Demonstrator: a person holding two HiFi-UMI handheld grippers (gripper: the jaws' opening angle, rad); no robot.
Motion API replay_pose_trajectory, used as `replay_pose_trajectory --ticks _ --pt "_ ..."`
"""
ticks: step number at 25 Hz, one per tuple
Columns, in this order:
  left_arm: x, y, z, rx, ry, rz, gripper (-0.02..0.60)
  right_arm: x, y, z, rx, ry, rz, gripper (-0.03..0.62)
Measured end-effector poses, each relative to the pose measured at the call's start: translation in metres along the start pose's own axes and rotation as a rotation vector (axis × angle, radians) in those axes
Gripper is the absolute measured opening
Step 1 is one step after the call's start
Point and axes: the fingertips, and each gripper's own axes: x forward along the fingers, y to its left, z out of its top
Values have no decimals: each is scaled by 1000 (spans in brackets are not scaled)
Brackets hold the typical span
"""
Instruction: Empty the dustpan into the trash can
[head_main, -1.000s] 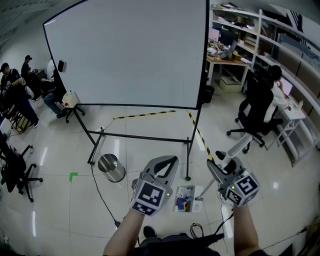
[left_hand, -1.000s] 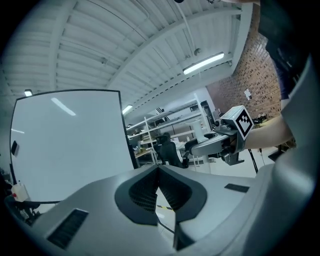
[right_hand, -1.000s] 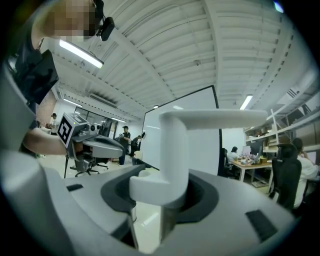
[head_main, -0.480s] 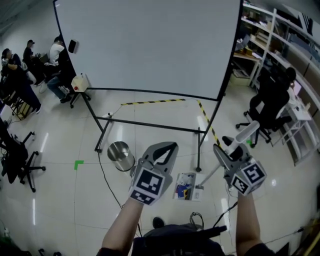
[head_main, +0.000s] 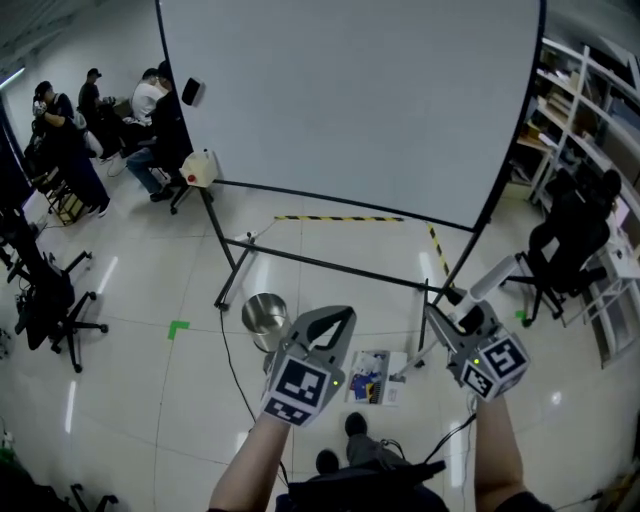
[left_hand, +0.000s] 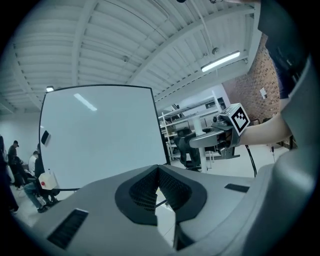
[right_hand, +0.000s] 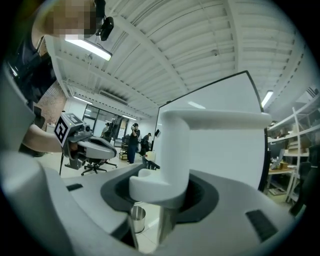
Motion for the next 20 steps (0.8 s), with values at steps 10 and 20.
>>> replay_pose_trajectory --ticks 10,20 --pt "16 61 -15 2 54 92 -2 74 -11 3 40 -60 115 198" --pt "44 124 -25 -20 99 217 -2 146 -36 4 34 -73 242 196"
